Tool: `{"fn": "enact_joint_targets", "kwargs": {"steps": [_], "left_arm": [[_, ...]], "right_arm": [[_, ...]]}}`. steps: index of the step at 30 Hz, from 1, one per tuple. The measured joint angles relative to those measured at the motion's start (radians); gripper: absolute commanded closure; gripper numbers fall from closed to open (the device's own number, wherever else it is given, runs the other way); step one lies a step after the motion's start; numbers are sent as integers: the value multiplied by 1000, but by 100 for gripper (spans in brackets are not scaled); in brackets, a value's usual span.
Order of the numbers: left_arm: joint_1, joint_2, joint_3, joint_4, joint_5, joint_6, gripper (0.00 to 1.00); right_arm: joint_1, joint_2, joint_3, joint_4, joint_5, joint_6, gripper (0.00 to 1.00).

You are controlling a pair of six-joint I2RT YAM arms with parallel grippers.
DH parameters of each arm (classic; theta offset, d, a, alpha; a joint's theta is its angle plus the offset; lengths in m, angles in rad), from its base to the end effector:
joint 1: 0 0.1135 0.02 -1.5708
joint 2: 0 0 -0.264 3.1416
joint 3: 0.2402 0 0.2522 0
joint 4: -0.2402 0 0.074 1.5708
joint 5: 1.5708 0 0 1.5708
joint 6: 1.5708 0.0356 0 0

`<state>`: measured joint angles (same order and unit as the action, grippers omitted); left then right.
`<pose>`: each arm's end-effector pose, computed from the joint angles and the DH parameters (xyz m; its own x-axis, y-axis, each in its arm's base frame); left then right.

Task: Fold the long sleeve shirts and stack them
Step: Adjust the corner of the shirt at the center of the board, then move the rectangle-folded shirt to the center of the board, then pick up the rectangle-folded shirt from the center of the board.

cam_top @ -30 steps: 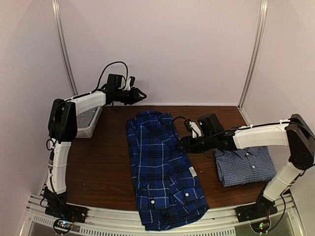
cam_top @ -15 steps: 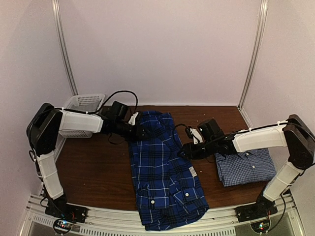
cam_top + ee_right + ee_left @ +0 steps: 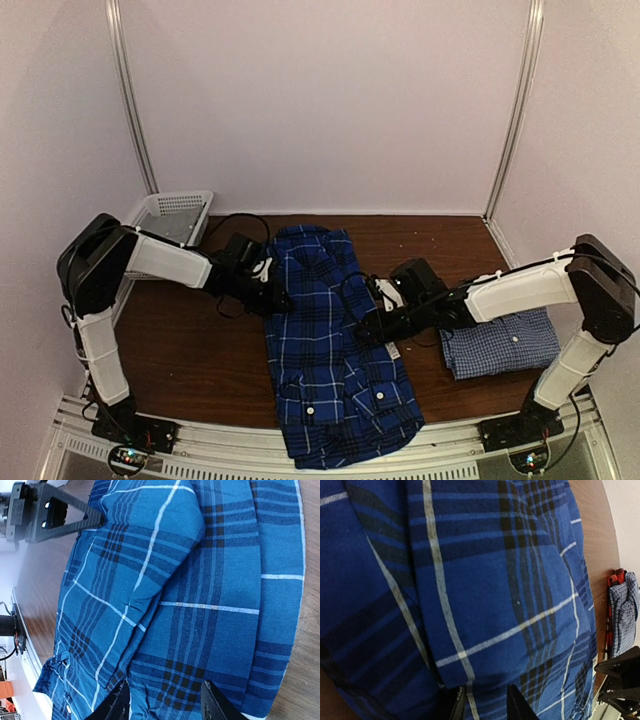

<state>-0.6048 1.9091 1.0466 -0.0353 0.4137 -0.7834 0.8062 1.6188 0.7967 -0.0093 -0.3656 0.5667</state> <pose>0.3036 -0.2273 0.1322 -0.9686 -0.1160 -0.2198 0.0610 0.7465 -0.6626 0.2093 0.2366 0.1593 -0.8829 -0.1961 -0.4267 -0.4347 0.6850 0.5846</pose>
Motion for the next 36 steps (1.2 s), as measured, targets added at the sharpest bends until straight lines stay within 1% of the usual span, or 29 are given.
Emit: {"fn": "enact_joint_targets", "kwargs": {"steps": [5, 9, 13, 18, 23, 25, 28, 30, 33, 36], "left_arm": [[20, 76, 96, -35, -35, 14, 71], [58, 143, 189, -46, -32, 31, 71], [105, 226, 312, -65, -31, 51, 71], [151, 322, 486, -135, -37, 78, 71], [172, 341, 581, -235, -55, 111, 68], [173, 337, 601, -249, -55, 124, 67], [171, 295, 585, -275, -54, 136, 67], [167, 230, 531, -279, -55, 141, 67], [158, 98, 417, -280, -55, 143, 67], [135, -56, 264, -254, -58, 141, 67]], "right_arm": [[1, 57, 5, 28, 8, 17, 52], [-2, 124, 45, 41, 23, 24, 53], [-22, 203, 124, 72, 26, 24, 53], [-68, 290, 223, 96, 26, 23, 53], [-90, 306, 272, 68, 27, 15, 50], [-90, 303, 281, 62, 27, 12, 50], [-87, 272, 274, 40, 32, 13, 49], [-82, 227, 256, 31, 36, 13, 48], [-71, 146, 218, 30, 51, 17, 47], [-50, 61, 151, 35, 63, 30, 47]]}}
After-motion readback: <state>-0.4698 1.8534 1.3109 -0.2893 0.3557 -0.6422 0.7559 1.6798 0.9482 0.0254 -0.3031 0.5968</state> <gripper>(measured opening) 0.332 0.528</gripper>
